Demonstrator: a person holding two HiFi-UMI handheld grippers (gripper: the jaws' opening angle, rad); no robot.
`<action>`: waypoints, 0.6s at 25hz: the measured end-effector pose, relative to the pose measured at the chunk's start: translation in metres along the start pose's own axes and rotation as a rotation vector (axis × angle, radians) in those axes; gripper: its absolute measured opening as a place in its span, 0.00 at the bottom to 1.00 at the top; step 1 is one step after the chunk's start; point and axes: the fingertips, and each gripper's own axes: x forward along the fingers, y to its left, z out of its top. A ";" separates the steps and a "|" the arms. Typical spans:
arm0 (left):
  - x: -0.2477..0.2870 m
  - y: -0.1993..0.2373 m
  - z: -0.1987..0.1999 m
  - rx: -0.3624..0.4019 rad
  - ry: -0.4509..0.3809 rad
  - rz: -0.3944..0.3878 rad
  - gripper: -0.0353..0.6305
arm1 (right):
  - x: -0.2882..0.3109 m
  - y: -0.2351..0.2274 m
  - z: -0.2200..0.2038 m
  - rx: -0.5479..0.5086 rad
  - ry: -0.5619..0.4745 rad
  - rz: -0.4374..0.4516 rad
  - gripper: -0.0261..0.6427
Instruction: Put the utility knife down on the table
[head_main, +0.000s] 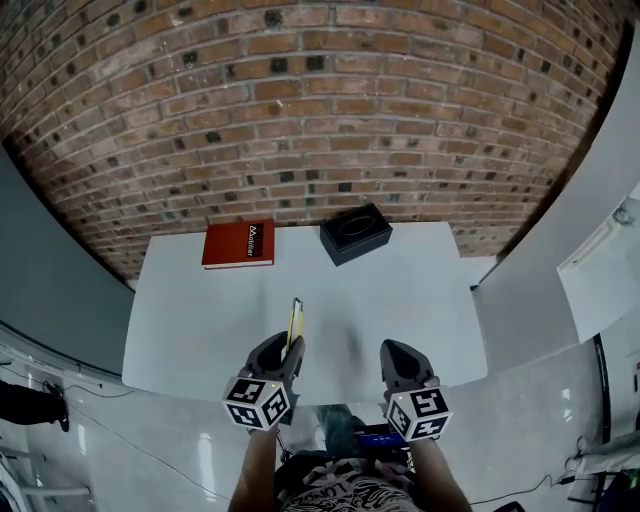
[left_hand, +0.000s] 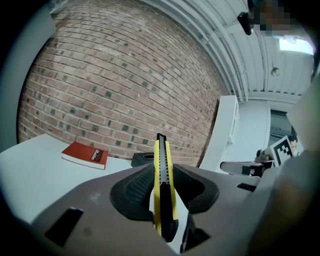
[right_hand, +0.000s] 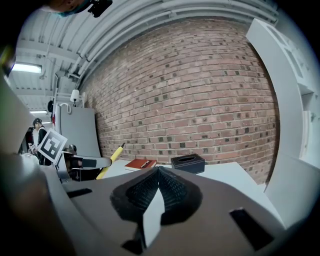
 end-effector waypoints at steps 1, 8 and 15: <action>0.003 0.001 0.000 0.001 0.003 0.000 0.24 | 0.003 -0.001 0.000 -0.001 0.000 0.001 0.04; 0.017 0.010 -0.002 -0.001 0.025 0.008 0.24 | 0.014 -0.014 0.000 0.013 0.008 -0.010 0.04; 0.031 0.016 -0.020 -0.002 0.072 0.015 0.24 | 0.028 -0.023 -0.018 -0.001 0.056 -0.011 0.04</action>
